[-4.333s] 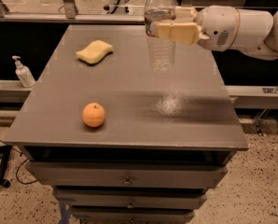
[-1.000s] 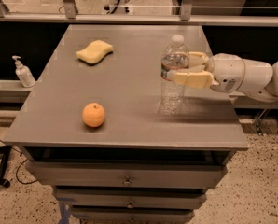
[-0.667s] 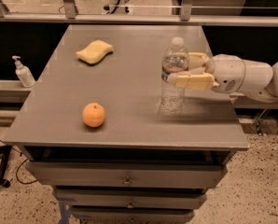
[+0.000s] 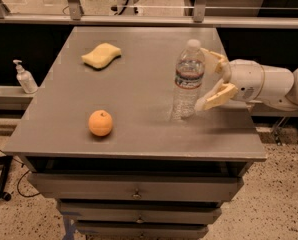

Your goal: Place water bottle upright

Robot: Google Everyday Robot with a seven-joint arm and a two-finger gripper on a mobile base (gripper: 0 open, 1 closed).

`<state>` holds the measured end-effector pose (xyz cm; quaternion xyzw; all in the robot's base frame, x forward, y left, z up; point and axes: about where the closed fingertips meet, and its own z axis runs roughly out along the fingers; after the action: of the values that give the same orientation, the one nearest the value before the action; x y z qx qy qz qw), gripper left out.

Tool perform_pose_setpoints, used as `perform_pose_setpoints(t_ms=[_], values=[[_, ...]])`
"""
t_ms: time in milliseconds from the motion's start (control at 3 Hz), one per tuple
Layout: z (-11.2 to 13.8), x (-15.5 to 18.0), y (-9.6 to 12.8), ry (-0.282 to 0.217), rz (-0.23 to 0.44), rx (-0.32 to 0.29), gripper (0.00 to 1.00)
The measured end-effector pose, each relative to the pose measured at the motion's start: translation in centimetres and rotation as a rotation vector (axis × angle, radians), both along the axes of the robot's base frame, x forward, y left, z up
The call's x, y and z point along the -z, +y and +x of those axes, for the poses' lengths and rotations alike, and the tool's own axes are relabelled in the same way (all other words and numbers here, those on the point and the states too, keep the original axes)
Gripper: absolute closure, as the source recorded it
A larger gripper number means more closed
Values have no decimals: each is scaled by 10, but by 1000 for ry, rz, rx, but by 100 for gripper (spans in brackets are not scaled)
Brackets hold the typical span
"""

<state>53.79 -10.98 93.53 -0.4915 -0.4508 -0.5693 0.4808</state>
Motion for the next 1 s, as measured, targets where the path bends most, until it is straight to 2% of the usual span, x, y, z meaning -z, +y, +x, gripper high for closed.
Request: perform_pose_setpoints(t_ms=[333,667,1000], values=[[-2,-3,-6,-4,-9,7,0],[-5,-15,-22,-16,-47,20,0],[-14,-46,-62,-45,-122,59,0]])
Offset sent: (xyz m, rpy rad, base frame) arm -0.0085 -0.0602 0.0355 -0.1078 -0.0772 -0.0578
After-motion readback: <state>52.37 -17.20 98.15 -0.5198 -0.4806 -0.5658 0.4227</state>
